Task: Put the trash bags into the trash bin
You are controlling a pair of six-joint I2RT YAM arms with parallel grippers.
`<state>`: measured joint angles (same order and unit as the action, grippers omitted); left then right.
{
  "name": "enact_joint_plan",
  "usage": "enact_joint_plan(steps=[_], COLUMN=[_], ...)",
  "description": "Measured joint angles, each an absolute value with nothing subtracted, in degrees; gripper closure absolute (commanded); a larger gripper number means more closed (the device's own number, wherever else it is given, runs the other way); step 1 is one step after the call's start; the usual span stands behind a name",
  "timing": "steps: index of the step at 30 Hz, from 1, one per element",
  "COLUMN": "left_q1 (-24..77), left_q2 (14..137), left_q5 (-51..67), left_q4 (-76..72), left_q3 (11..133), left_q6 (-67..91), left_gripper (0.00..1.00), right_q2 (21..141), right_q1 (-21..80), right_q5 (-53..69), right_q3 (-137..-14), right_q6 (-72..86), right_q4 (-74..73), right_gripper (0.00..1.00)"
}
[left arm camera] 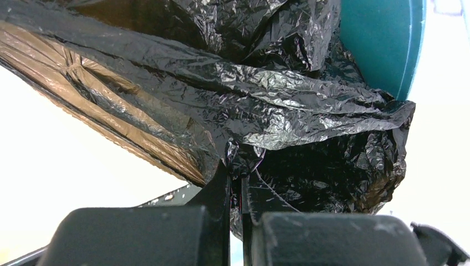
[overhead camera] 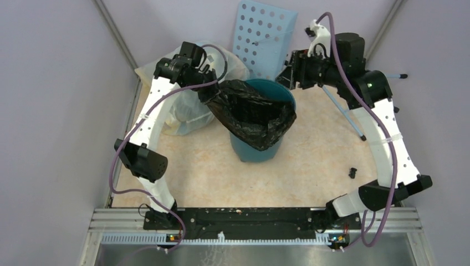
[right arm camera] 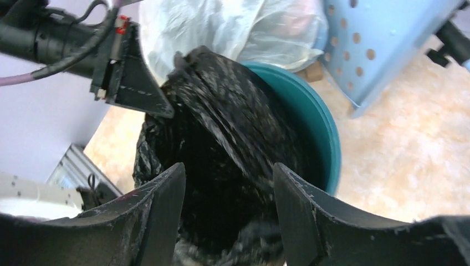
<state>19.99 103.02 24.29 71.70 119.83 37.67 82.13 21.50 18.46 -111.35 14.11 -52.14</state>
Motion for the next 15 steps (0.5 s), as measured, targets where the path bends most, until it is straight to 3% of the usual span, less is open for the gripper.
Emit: enact_joint_plan(steps=[15], left_q1=[22.41], left_q2=[101.49], left_q5=[29.1], left_q4=[74.98], left_q3=[118.15], left_q6=[26.39], left_gripper=[1.0], right_q2=[92.33], right_q1=[33.63], right_q5=[23.7], right_q3=[-116.75], right_q6=[7.64], right_q4=[-60.8], right_gripper=[0.46])
